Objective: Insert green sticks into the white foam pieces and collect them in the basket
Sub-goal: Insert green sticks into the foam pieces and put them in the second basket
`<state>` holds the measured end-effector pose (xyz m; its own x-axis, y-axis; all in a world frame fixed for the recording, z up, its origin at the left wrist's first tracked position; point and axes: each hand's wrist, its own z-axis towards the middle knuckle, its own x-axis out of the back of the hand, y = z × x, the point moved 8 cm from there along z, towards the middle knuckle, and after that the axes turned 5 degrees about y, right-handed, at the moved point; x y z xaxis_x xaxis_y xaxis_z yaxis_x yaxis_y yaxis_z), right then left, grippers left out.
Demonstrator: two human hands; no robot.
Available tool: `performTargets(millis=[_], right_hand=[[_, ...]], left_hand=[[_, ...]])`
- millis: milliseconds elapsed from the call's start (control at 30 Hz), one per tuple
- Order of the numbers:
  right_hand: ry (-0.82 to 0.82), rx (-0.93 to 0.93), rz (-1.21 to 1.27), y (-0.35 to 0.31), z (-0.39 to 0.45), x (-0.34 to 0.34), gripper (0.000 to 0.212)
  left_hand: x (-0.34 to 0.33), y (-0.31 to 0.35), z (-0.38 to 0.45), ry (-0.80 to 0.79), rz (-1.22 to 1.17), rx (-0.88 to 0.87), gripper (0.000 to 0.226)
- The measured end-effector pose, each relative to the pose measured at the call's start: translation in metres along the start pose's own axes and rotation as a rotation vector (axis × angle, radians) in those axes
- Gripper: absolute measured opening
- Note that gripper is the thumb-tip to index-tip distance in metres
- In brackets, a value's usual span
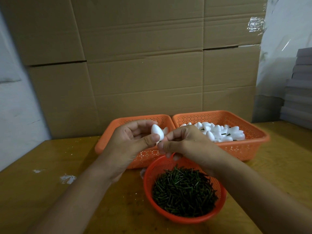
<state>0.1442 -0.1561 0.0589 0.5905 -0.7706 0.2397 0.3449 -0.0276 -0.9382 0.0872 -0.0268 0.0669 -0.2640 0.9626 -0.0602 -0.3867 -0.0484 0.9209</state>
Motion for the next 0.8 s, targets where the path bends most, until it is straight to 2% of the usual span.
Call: performTargets(millis=[233,433,567,700,800], right_hand=[[-0.077,-0.019,0.033,0.0017,0.0002,-0.0065,0.015],[0.066,-0.014,0.148,0.0038,0.0046,-0.0030,0.013],[0.161,0.022,0.096,0.0041,0.0059,-0.0014,0.014],[0.164,0.046,0.085,0.0037,0.0050,-0.0047,0.017],[0.137,0.044,0.113,0.0028,0.0050,-0.0044,0.009]], left_hand=[[-0.0022,0.0014,-0.0005,-0.033,0.018,0.001,0.034],[-0.0012,0.0029,0.0009,0.013,-0.086,0.003,0.040],[-0.0005,0.0036,0.0008,0.024,-0.063,-0.007,0.041],[-0.0007,0.0043,0.0008,0.021,-0.038,-0.006,0.038],[-0.0003,0.0055,0.0008,0.021,-0.049,-0.013,0.035]])
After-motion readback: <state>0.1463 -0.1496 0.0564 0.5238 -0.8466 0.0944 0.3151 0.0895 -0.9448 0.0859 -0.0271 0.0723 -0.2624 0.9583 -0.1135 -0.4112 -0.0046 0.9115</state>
